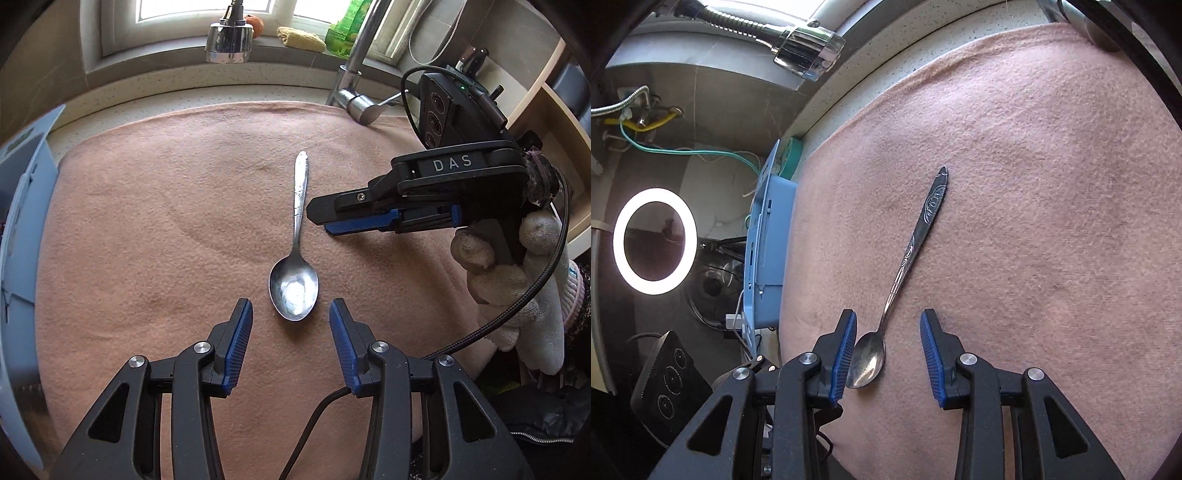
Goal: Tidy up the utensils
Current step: 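Move the right tool back over the steel spoon on the towel, then close the right gripper on the steel spoon's neck and lift it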
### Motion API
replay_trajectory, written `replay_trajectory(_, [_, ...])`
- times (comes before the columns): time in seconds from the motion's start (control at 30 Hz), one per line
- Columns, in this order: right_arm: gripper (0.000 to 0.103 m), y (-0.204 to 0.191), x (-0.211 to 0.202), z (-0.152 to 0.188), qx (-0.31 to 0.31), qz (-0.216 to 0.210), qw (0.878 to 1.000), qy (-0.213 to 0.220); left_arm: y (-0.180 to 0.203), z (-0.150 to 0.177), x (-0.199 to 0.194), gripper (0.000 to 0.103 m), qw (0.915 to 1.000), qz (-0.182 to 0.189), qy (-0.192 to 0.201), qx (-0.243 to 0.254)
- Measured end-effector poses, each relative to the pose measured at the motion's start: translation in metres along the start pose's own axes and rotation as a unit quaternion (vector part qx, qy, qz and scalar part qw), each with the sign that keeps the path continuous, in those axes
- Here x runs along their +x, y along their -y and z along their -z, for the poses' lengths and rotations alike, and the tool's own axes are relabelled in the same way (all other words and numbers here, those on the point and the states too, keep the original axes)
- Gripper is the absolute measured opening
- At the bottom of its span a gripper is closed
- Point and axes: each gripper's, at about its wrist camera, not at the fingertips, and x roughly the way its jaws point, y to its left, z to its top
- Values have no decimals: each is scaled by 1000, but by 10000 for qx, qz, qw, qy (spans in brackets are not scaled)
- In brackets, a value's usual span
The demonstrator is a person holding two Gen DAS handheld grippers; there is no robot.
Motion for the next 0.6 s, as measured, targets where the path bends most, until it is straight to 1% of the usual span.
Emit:
replay_trajectory(0.1, [31,0,-1,-1,-30,-20,10000,-25,-4,1,-4,42,10000,2,24,-62])
replay_trajectory(0.17, [31,-2,-2,-2,-126,5,9999,-53,-8,0,-6,42,9997,177,39,-174])
replay_trajectory(0.2, [31,-2,-4,-3,-146,24,9999,-64,-9,0,-7,42,9996,197,27,-188])
replay_trajectory(0.27, [31,-1,-4,-4,-97,4,9999,-76,-8,1,-4,42,10000,22,-50,-42])
replay_trajectory(0.33, [31,-1,-3,-5,-82,-14,9999,-100,-5,1,0,42,9999,-76,-96,68])
replay_trajectory(0.43, [31,-1,-1,-5,-107,-30,9998,-142,1,0,7,40,9997,2,-177,172])
replay_trajectory(0.53, [28,-1,2,-6,-75,-73,9998,-142,8,-2,14,39,9991,-60,-245,342])
replay_trajectory(0.6, [27,0,3,-6,-24,-118,9998,-134,11,-3,18,34,9989,-48,-280,383])
